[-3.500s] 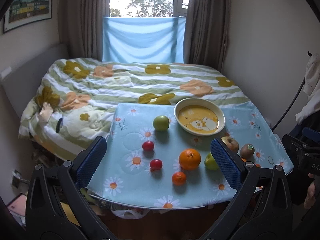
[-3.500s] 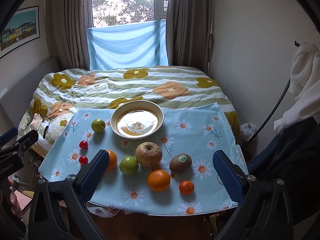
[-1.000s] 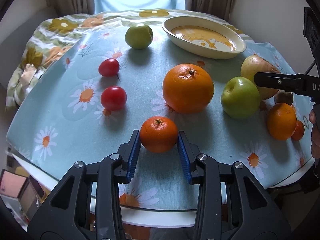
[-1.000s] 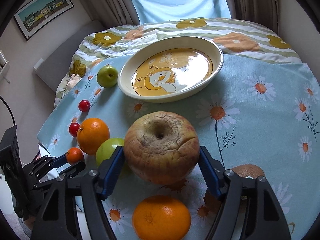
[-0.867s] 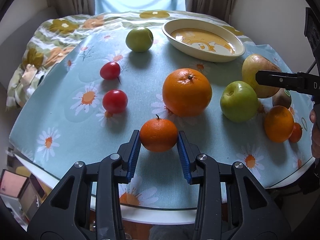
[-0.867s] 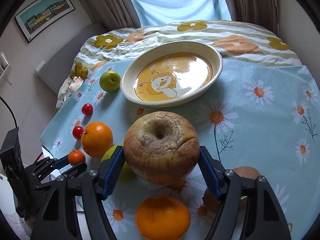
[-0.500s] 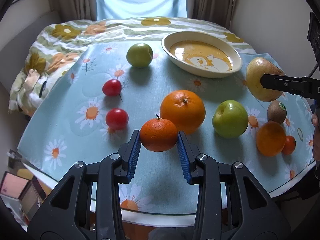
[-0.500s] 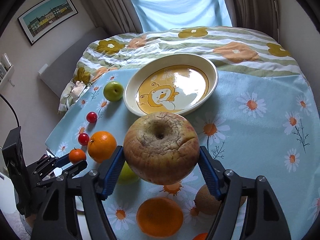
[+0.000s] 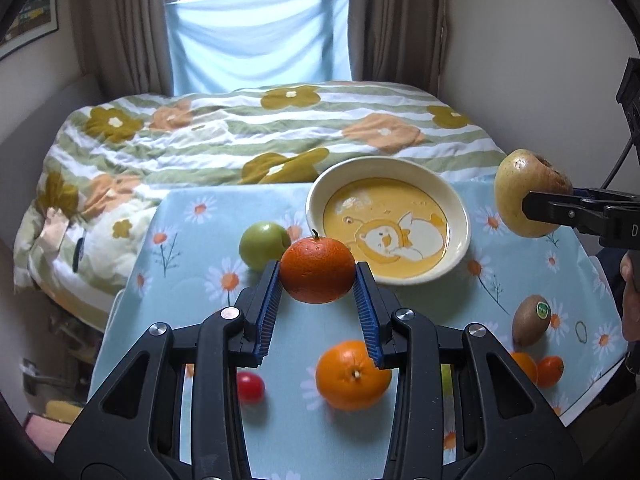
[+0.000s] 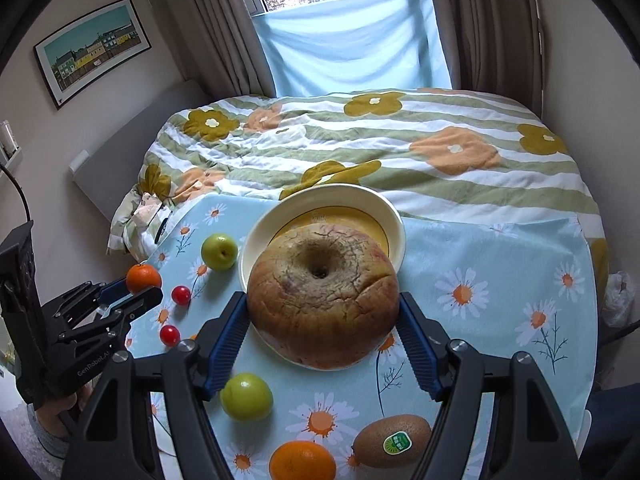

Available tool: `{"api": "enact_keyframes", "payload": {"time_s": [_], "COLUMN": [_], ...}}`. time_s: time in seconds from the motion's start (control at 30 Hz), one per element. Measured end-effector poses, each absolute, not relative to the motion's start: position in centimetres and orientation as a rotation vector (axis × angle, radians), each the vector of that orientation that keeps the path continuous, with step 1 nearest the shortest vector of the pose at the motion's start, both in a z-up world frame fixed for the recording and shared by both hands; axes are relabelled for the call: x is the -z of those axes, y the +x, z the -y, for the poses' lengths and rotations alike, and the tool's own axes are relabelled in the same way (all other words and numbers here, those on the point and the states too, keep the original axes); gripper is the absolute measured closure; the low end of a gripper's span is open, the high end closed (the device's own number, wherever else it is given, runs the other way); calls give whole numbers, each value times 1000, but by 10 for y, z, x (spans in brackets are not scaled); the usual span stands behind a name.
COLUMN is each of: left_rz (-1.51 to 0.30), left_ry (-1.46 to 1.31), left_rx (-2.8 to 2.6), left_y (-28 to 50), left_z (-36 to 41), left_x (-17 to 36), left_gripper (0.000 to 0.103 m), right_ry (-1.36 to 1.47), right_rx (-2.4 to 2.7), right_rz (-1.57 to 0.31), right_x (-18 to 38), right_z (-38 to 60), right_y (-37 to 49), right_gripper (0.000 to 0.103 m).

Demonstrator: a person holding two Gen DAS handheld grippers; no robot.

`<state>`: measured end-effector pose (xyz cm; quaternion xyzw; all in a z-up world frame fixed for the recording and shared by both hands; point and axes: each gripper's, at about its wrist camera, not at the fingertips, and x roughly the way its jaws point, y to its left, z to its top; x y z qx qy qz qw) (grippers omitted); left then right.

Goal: Organize fruits
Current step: 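Lower the tangerine into the white bowl and open the left gripper while the right carries the apple over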

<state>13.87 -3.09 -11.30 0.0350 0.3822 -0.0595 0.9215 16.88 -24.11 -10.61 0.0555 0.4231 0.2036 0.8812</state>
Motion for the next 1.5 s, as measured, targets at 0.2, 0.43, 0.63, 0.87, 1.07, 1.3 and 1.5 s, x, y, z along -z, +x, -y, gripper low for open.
{"api": "enact_keyframes", "payload": {"time_s": [0.2, 0.43, 0.63, 0.87, 1.07, 1.3, 1.5], "left_rz": [-792, -840, -880, -924, -950, -950, -921], "left_ry": [115, 166, 204, 257, 251, 199, 158], "left_rx": [215, 340, 425, 503, 553, 563, 544], "left_y": [194, 255, 293, 319, 326, 323, 314], "left_z": [41, 56, 71, 93, 95, 77, 54], "left_x": [114, 136, 156, 177, 181, 171, 154], "left_gripper": [62, 62, 62, 62, 61, 0, 0], "right_ry": [153, 218, 256, 292, 311, 284, 215], "right_rx": [-358, -264, -197, -129, -96, -109, -156], "right_rz": [-882, -892, -911, -929, -943, -946, -972], "right_x": [101, 107, 118, 125, 130, 126, 127], "right_z": [237, 234, 234, 240, 245, 249, 236], "right_y": [193, 222, 242, 253, 259, 268, 275], "right_gripper": [34, 34, 34, 34, 34, 34, 34]}}
